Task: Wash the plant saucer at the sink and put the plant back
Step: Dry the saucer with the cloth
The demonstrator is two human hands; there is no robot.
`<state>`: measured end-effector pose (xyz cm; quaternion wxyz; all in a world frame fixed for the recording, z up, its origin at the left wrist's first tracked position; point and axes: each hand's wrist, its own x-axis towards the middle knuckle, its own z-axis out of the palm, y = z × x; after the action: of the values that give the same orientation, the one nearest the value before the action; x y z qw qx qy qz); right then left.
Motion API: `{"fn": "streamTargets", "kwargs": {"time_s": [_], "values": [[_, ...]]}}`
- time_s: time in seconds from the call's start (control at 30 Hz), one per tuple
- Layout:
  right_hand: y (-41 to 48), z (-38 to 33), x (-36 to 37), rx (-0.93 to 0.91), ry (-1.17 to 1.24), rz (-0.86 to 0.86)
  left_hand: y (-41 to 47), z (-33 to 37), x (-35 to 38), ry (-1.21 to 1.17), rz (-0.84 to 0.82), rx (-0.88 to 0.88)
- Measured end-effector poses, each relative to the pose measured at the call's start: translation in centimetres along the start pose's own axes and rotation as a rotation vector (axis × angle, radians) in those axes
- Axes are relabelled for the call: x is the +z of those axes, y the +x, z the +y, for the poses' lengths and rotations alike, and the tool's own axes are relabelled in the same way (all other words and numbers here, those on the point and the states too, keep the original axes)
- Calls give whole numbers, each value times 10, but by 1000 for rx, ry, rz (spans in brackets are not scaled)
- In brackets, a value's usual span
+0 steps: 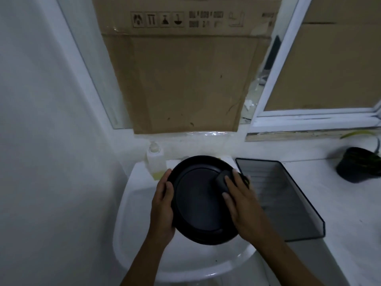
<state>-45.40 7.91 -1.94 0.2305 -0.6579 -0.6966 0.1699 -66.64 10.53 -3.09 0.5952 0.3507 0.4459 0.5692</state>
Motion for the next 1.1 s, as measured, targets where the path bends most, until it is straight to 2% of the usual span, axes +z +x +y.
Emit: {"fn": "streamTargets", "kwargs": {"time_s": [0.2,0.47,0.73,0.93,1.0,1.1], "values": [[-18,42,-13,206,168,127,-11,-29,53,33,-33,-12],[-43,157,-74,249,151,176,-16,-94,152,123,-76,-73],[-46,289,-111,236,84,45,-12,-155,233,781,-267,-92],[-22,335,-95,172,118,-41,3,-179,253,1081,-341,1],[-9,343,-87,178,146,-54,16,-186,254,1172,-343,29],[11,354,-68,180,172,-58,39,-194,254,1459,-240,-41]]}}
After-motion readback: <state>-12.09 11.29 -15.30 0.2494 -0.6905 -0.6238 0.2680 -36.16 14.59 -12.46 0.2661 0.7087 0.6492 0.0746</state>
